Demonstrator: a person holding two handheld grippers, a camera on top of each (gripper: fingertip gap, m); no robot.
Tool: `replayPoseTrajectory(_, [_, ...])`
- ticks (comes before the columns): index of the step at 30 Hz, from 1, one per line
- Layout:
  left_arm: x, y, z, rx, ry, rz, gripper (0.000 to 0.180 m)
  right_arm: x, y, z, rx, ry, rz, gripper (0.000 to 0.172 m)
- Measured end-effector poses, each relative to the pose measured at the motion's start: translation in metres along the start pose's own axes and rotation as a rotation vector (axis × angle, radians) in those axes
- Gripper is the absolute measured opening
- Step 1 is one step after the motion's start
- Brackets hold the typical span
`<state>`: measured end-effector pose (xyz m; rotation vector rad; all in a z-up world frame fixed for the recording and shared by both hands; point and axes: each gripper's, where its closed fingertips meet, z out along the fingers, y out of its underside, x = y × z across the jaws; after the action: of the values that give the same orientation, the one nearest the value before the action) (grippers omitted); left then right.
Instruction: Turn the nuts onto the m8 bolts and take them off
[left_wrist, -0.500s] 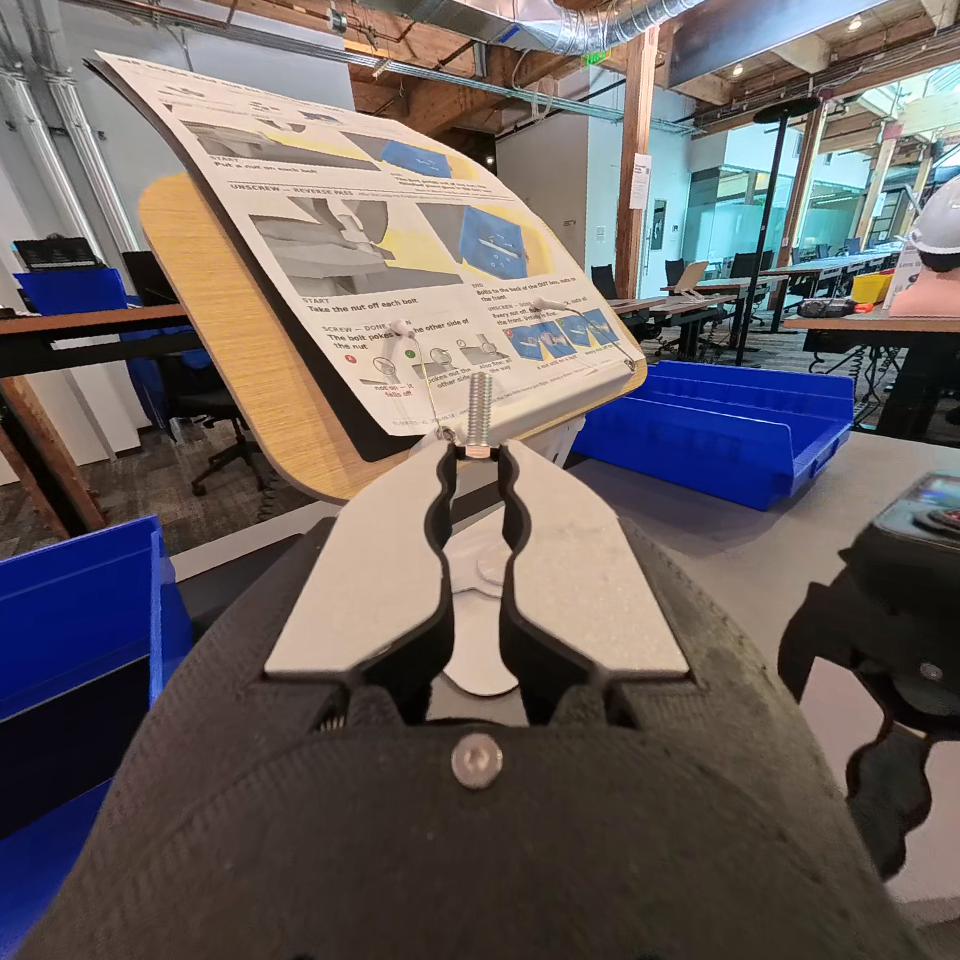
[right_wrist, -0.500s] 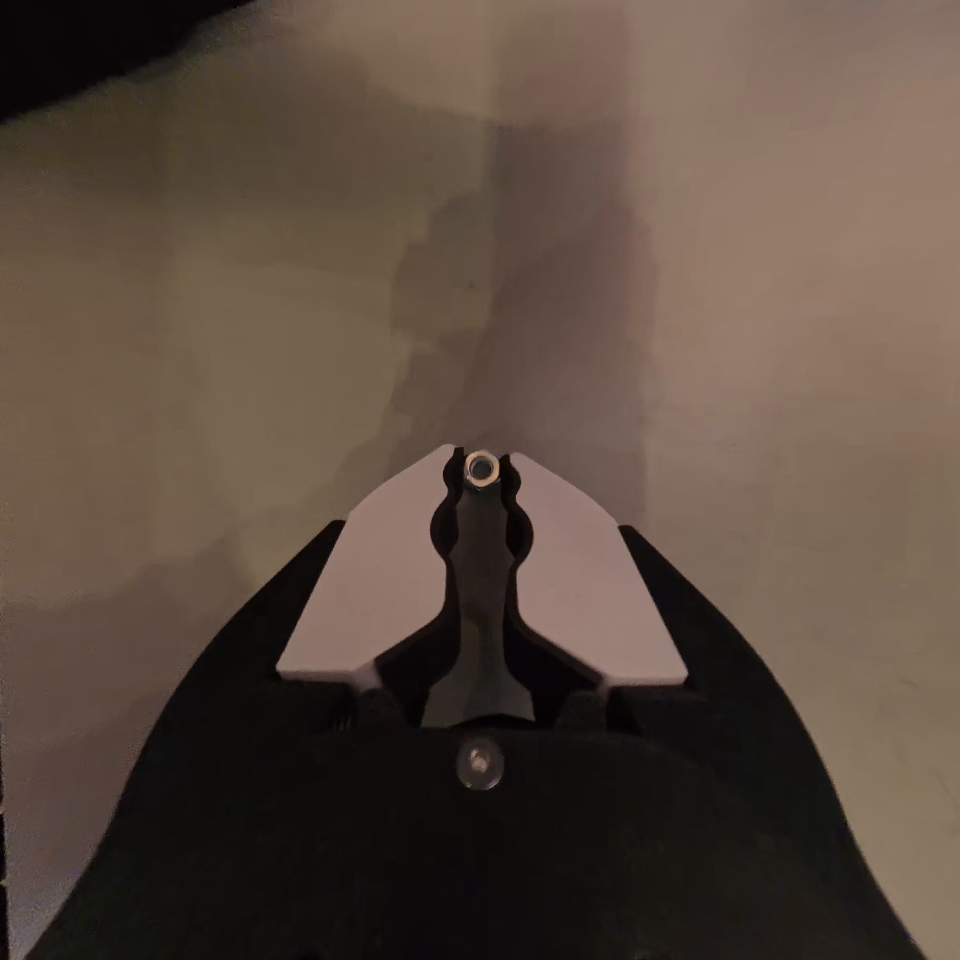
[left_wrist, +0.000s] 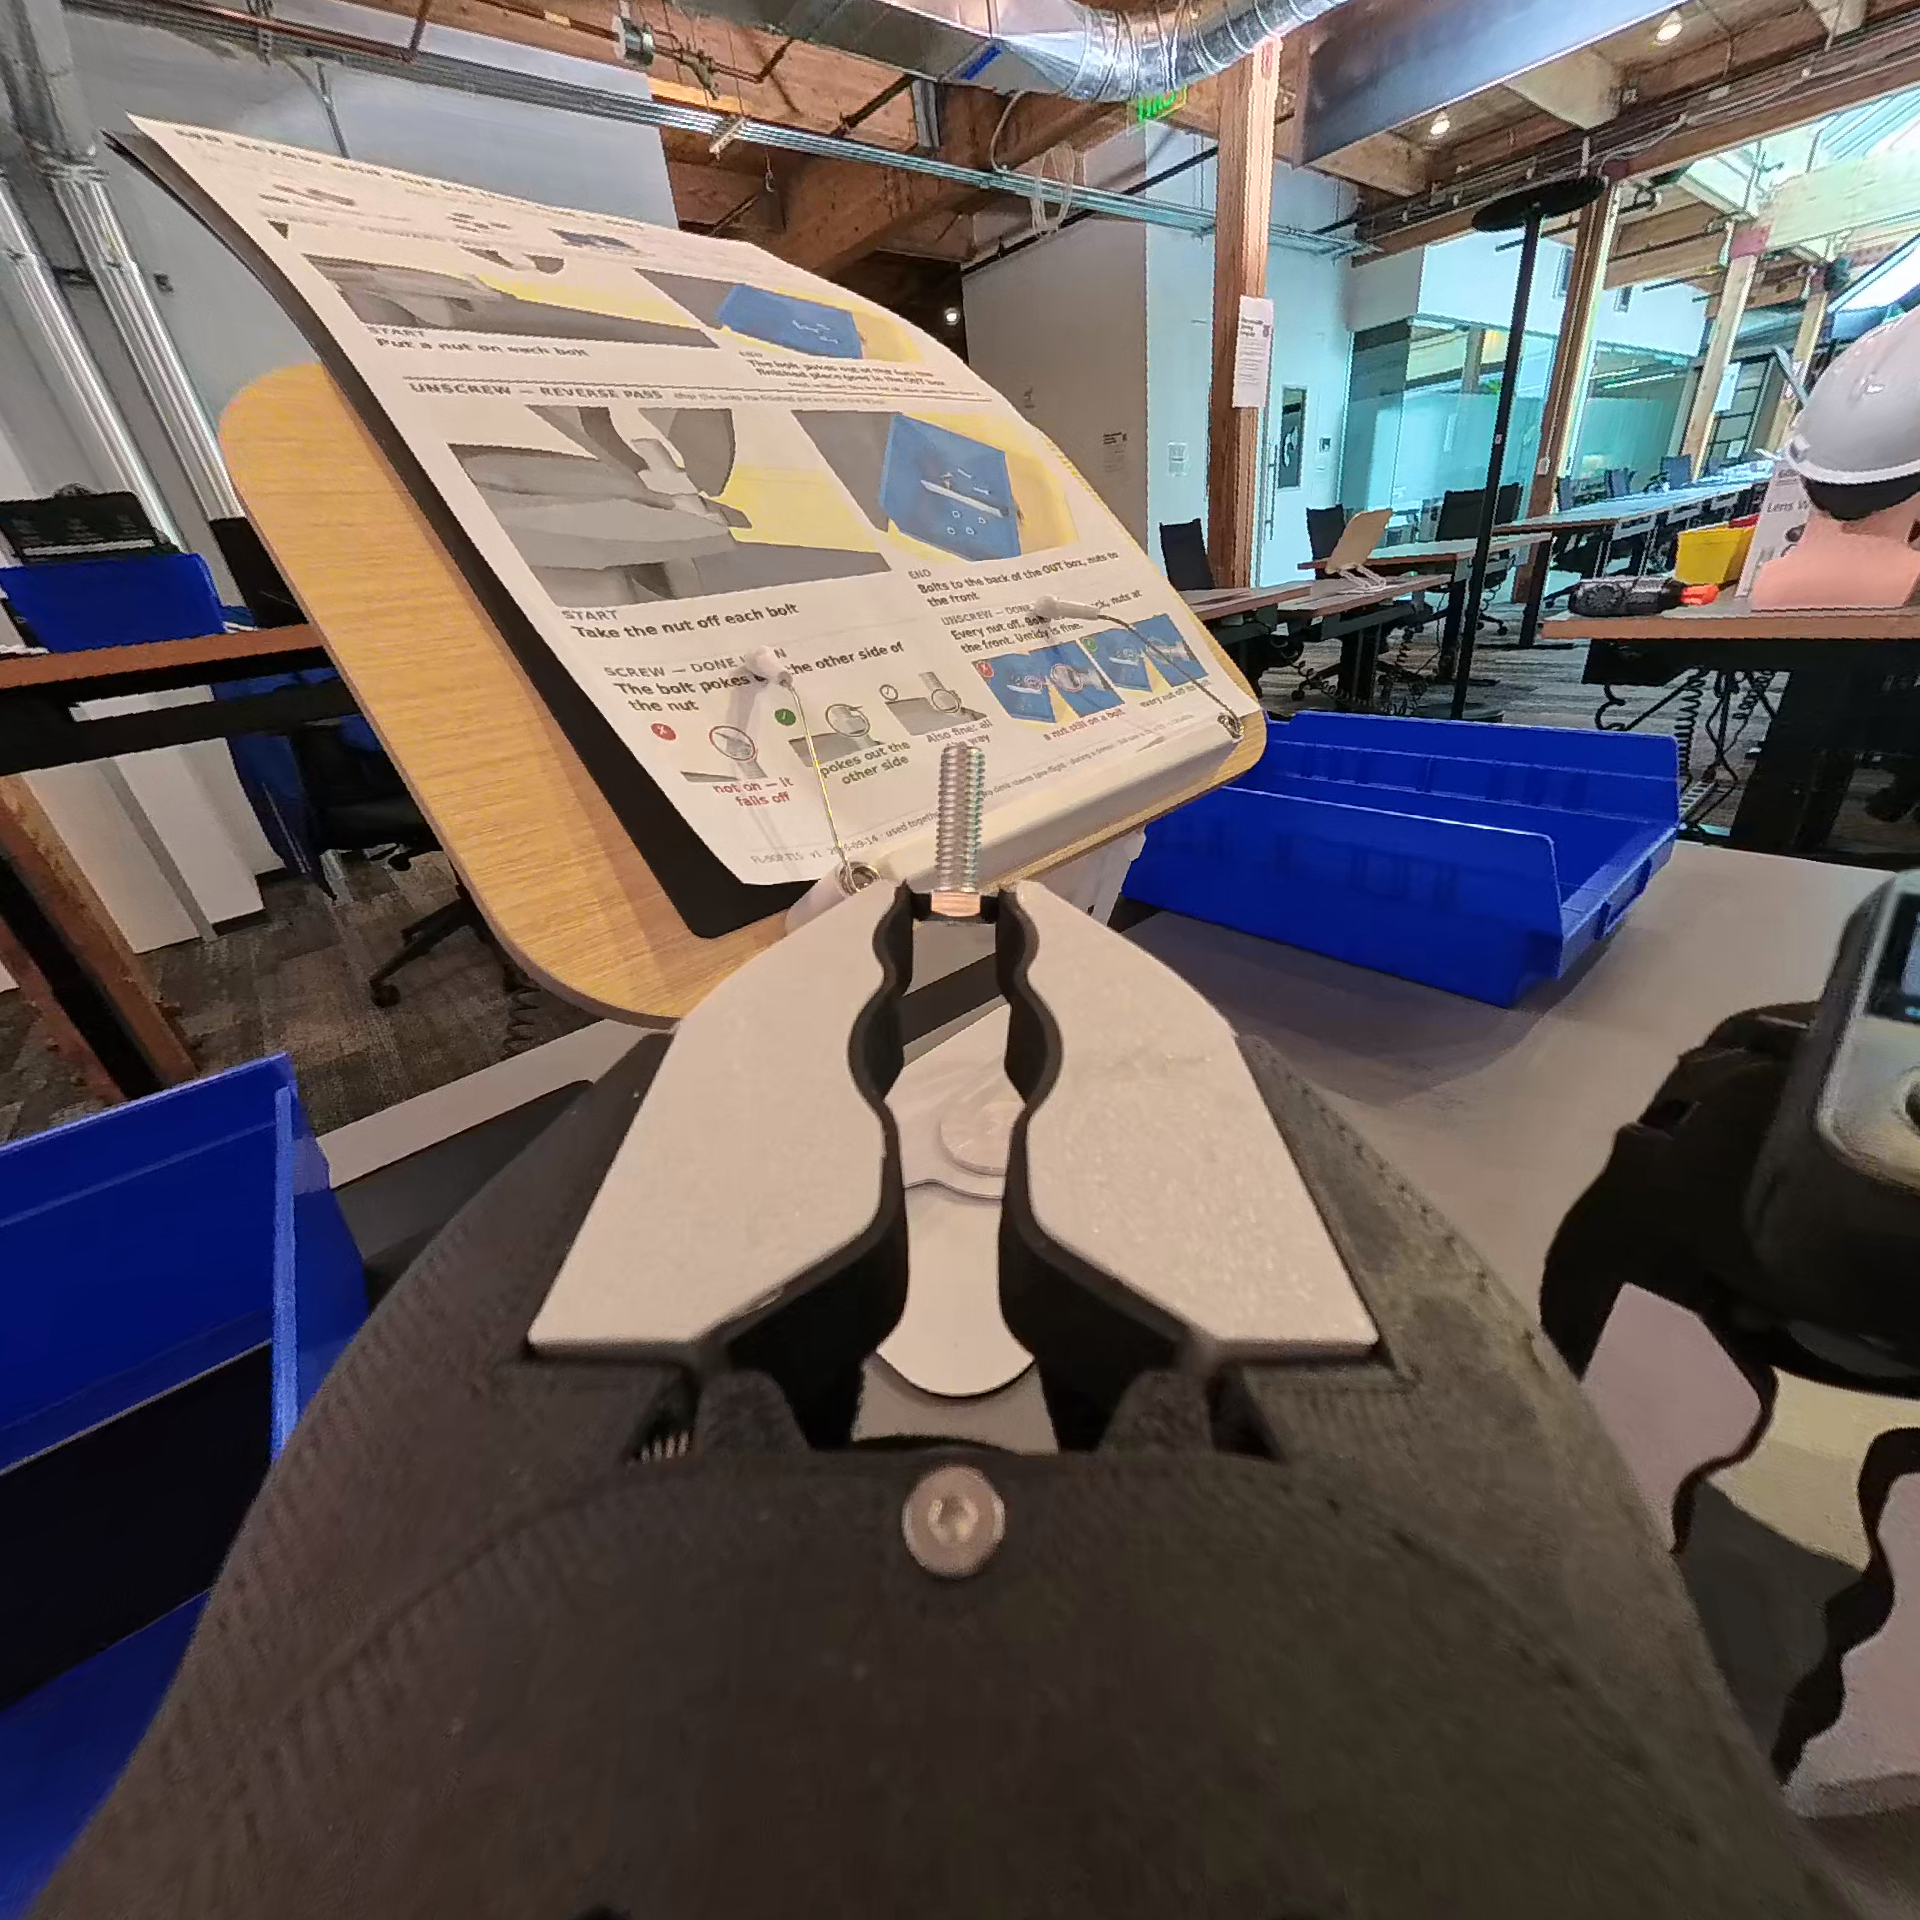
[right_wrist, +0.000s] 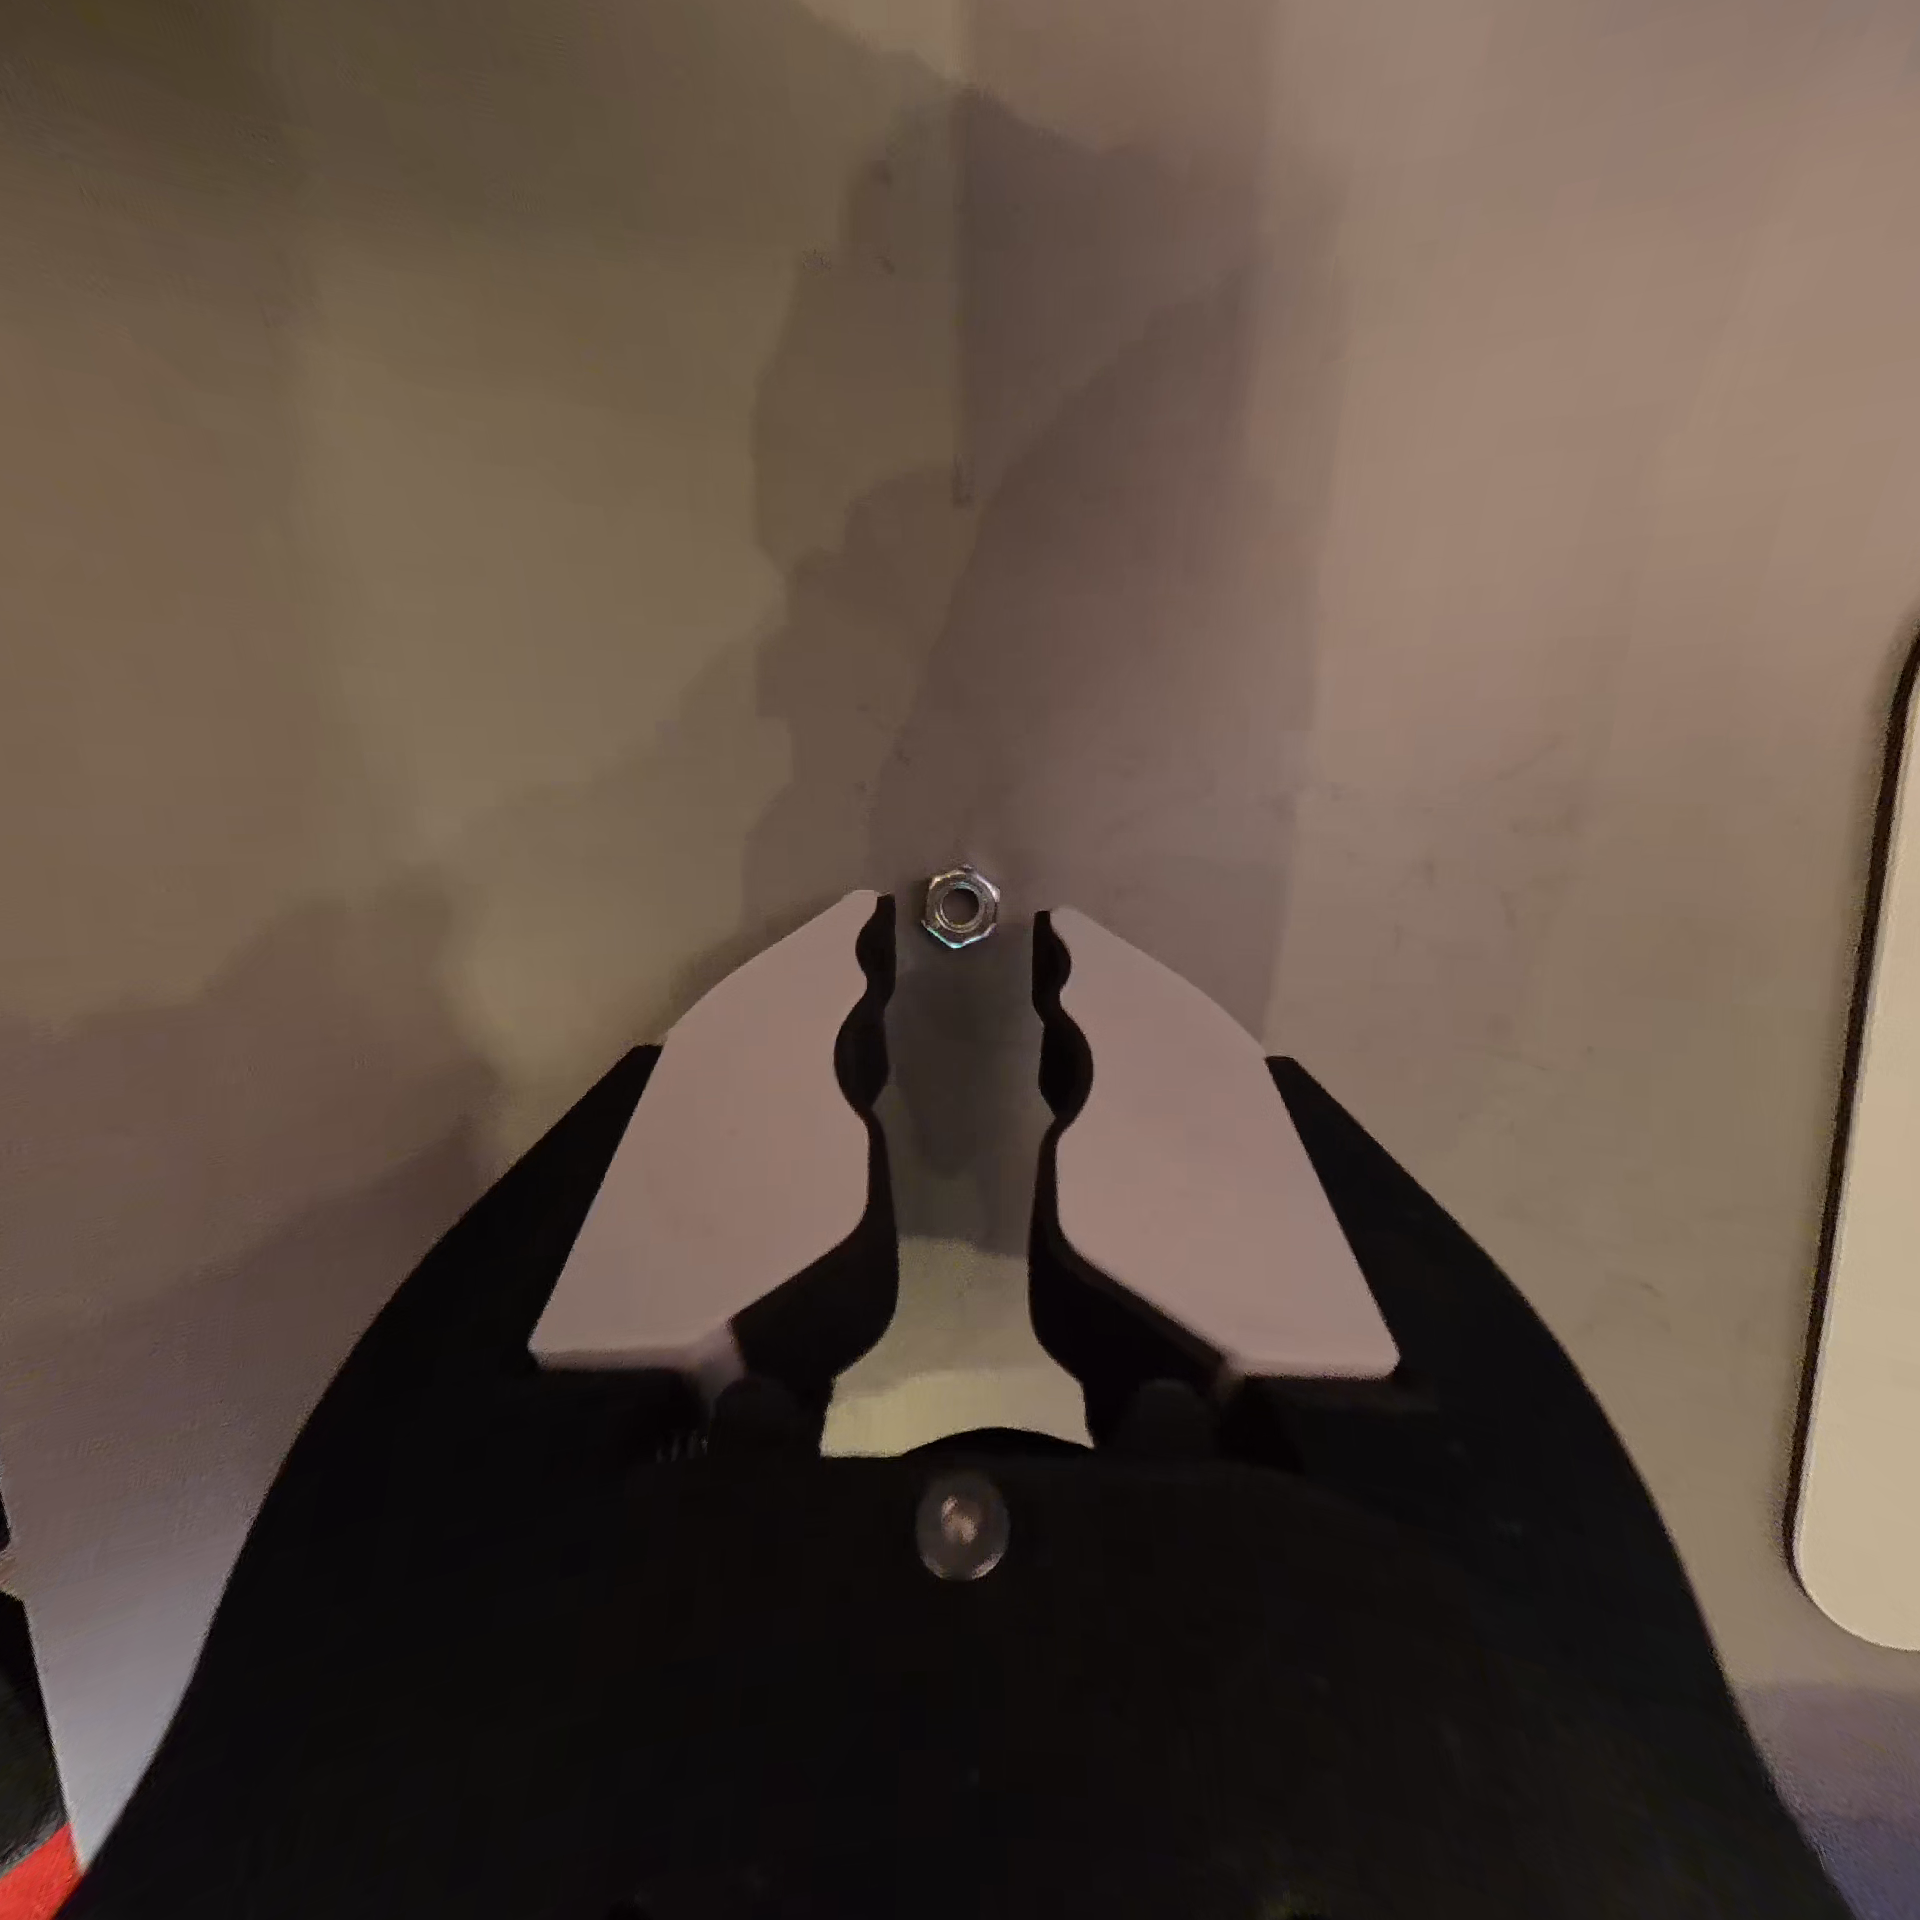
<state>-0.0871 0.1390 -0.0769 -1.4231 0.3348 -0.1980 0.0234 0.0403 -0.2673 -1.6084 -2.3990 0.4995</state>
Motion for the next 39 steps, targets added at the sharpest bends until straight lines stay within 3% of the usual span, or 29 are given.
replayPoseTrajectory(9, [0.004,0.000,0.001,-0.003,0.025,-0.004,0.015,-0.002,-0.003,0.006,0.006,-0.019,0.022,0.014])
replayPoseTrajectory(12, [0.012,-0.003,-0.002,0.012,0.099,-0.060,0.015,0.000,-0.010,-0.013,0.078,-0.032,0.031,0.014])
replayPoseTrajectory(19, [0.072,-0.005,-0.047,0.040,0.623,-0.342,0.015,0.008,-0.064,-0.148,0.341,0.065,-0.201,0.014])
replayPoseTrajectory(23, [0.090,-0.013,-0.072,0.083,0.861,-0.460,0.015,-0.001,-0.093,-0.187,0.406,0.047,-0.363,0.014])
replayPoseTrajectory(30, [0.118,-0.009,-0.086,0.084,1.081,-0.513,0.015,-0.016,-0.110,-0.183,0.384,-0.032,-0.516,0.014])
replayPoseTrajectory(39, [0.127,-0.011,-0.090,0.096,1.155,-0.523,0.015,-0.019,-0.106,-0.173,0.382,-0.095,-0.525,0.014])
